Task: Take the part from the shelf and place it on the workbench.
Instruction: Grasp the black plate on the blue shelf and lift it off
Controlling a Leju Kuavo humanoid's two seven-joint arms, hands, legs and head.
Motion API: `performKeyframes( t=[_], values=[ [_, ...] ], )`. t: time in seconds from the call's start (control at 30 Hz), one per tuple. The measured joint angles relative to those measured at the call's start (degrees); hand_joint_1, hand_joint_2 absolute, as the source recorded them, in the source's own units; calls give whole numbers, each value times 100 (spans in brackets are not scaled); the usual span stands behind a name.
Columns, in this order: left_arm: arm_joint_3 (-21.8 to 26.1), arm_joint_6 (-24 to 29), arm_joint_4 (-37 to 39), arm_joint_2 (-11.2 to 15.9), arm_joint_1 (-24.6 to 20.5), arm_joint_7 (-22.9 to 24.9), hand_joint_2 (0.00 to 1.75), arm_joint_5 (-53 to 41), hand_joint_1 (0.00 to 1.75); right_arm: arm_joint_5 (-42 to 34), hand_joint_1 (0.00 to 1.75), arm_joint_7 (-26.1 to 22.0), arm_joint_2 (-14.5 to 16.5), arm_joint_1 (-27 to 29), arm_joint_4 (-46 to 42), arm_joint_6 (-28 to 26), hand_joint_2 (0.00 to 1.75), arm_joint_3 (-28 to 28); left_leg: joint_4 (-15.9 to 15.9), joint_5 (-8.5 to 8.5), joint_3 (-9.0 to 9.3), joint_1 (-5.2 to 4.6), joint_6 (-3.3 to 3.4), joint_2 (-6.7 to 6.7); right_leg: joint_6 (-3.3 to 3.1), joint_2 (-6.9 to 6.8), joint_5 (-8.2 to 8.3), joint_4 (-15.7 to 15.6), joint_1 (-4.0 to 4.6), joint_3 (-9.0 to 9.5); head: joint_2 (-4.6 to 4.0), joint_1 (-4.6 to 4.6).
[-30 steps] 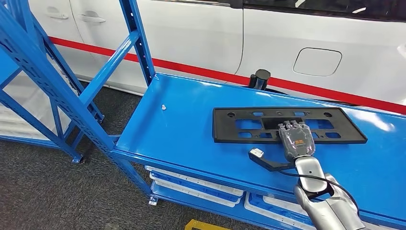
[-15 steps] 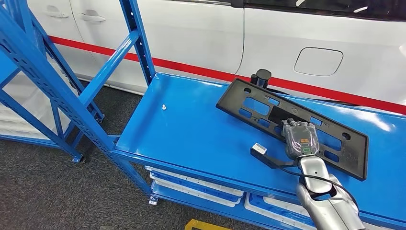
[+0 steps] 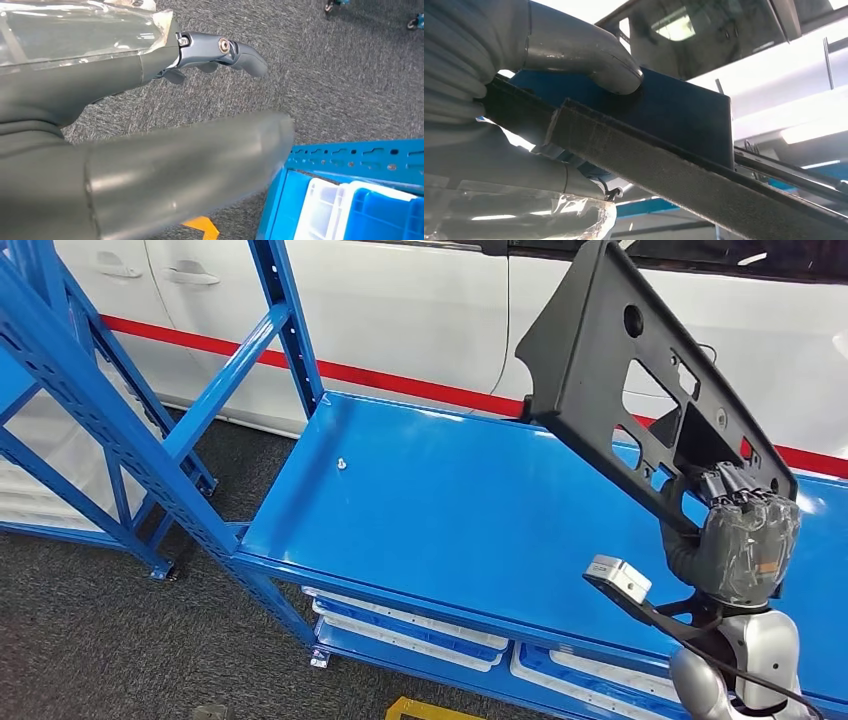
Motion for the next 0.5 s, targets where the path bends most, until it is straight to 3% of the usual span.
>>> performKeyframes(
  t=[0.13, 0.33, 0.5],
  values=[
    [82, -13, -5, -27, -1, -8, 175, 0, 0, -349, 175, -518, 21, 68, -294, -226, 175, -100, 0, 1, 1, 0, 0, 2, -1, 0, 1, 0, 0, -1, 0, 0],
    [231, 50, 25, -90, 9, 167, 175, 14, 0, -1778, 175, -2553, 396, 369, -1163, -369, 175, -833, -1, -4, -1, 2, -3, 0, -7, -1, -8, 1, 1, 0, 0, 0],
    [401, -309, 115, -105, 66, 553, 175, 237, 0, -2561, 175, -3412, 733, 539, -1499, -375, 175, -1362, 1, -19, 2, -1, 3, 10, -3, 11, -16, -2, -3, 4, 0, 0]
  ],
)
